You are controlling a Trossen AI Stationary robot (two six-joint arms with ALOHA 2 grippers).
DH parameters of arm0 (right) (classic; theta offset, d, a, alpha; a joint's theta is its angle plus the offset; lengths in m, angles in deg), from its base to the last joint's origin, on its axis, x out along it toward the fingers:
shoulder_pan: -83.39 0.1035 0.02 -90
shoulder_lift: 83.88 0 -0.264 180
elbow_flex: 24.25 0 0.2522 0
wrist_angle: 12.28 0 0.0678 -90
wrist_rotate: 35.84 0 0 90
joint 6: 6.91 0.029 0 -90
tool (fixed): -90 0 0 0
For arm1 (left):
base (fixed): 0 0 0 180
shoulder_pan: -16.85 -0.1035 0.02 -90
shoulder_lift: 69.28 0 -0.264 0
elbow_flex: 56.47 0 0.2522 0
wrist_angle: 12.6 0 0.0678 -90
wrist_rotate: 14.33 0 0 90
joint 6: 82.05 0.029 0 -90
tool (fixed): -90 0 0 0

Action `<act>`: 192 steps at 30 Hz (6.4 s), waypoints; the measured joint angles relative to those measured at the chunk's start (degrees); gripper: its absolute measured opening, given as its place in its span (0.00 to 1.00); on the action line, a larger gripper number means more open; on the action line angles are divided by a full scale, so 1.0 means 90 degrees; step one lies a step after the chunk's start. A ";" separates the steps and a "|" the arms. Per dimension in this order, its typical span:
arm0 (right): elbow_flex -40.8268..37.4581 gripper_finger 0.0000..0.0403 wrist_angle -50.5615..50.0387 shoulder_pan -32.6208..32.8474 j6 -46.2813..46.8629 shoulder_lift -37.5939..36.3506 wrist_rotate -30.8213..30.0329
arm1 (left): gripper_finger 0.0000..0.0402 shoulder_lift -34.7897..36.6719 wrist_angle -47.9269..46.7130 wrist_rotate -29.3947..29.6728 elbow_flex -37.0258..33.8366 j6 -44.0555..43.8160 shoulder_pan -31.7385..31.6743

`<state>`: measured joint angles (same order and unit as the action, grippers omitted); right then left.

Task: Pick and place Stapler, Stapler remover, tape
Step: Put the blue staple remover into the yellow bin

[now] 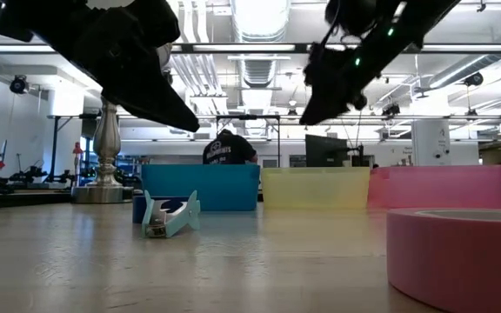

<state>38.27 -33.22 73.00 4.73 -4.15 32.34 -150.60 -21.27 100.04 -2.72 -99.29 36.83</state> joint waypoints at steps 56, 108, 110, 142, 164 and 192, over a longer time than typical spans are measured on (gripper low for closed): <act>-0.0015 0.39 -0.0119 0.1432 -0.0148 0.0376 -0.0022 | 0.43 -0.1918 -0.1817 -0.2014 0.2012 0.5987 0.0470; -0.0015 0.35 -0.0119 0.1432 -0.0197 0.0378 -0.0019 | 0.41 -0.3561 -0.3449 -0.2116 0.3893 0.8571 -0.0159; -0.0015 0.35 -0.0119 0.1432 -0.0197 0.0378 -0.0019 | 0.37 -0.3575 -0.3439 -0.2109 0.3895 0.8394 -0.0177; -0.0015 0.35 -0.0119 0.1432 -0.0197 0.0378 -0.0019 | 0.16 -0.3568 -0.3322 -0.2028 0.3934 0.6083 -0.0177; -0.0015 0.32 -0.0119 0.1430 -0.0197 0.0378 -0.0017 | 0.23 -0.3326 -0.3529 -0.1431 0.3903 0.5694 -0.0143; -0.0022 0.29 -0.0121 0.1430 -0.0197 0.0380 -0.0017 | 0.26 -0.3308 -0.3684 -0.0861 0.3755 0.5369 -0.0196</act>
<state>38.07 -34.32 85.87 2.96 -0.73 32.19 -180.37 -54.43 92.29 31.07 -50.97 35.07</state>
